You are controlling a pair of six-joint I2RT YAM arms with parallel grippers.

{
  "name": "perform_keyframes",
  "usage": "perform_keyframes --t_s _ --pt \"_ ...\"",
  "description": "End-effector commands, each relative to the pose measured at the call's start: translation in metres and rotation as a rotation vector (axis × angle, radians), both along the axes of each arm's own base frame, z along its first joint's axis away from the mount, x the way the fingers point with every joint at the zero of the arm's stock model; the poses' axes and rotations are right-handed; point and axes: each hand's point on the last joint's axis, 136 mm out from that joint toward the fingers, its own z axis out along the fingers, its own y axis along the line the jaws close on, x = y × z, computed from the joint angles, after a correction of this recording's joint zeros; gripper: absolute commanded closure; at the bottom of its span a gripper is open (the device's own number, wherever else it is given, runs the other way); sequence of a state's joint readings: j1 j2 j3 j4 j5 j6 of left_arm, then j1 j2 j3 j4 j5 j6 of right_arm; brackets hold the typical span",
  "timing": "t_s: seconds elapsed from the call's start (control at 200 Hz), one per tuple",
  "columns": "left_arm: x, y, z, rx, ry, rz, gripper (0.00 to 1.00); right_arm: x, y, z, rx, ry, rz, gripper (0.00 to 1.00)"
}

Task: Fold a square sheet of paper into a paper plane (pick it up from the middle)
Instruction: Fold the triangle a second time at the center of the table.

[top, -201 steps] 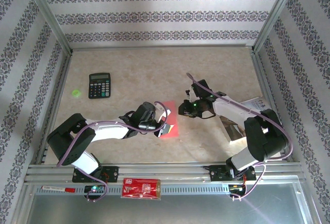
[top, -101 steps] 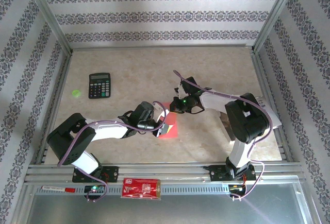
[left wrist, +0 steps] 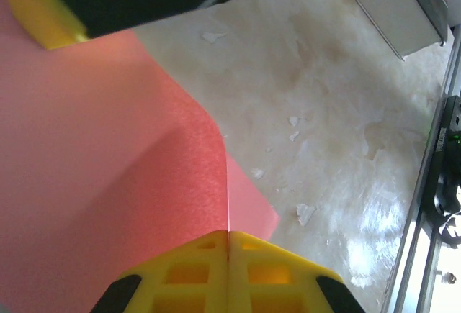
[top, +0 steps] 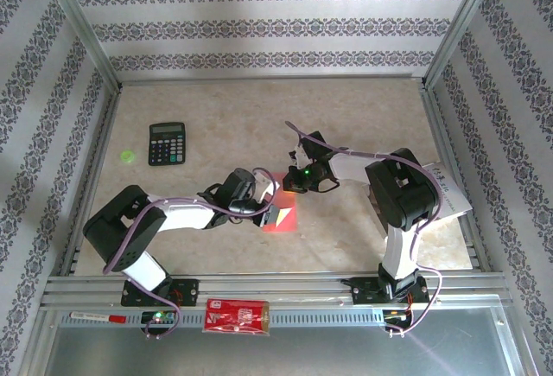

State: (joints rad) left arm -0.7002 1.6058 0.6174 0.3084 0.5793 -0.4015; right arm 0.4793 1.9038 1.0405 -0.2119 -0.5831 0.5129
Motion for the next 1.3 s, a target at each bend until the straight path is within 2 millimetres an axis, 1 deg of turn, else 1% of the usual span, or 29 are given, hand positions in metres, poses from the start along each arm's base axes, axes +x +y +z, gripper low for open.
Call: perform_keyframes --t_s 0.0,0.145,0.29,0.59,0.724,1.034,1.194,1.294 --pt "0.011 -0.002 0.006 -0.055 0.033 0.019 1.0 -0.004 -0.006 -0.013 -0.023 0.015 0.034 1.0" --pt "0.018 0.003 0.003 -0.059 0.064 0.041 1.0 -0.009 -0.011 -0.02 -0.041 0.03 0.044 1.0" --pt "0.026 0.004 0.004 -0.057 0.075 0.051 1.0 -0.012 -0.013 -0.024 -0.048 0.041 0.047 1.0" --pt "0.037 0.013 0.001 -0.039 0.099 0.074 1.0 -0.012 -0.013 -0.023 -0.045 0.044 0.046 1.0" --pt "0.034 0.014 -0.002 -0.038 0.114 0.071 1.0 -0.012 -0.013 -0.023 -0.045 0.045 0.044 1.0" --pt "0.021 0.011 -0.005 -0.074 0.17 0.045 0.99 -0.011 -0.011 -0.021 -0.032 0.055 0.028 1.0" --pt "0.018 0.006 0.0 -0.104 0.188 0.02 0.99 -0.012 -0.009 -0.021 -0.023 0.067 0.02 1.0" --pt "0.018 0.007 -0.001 -0.107 0.194 0.029 1.0 -0.012 -0.008 -0.022 -0.021 0.078 0.014 1.0"
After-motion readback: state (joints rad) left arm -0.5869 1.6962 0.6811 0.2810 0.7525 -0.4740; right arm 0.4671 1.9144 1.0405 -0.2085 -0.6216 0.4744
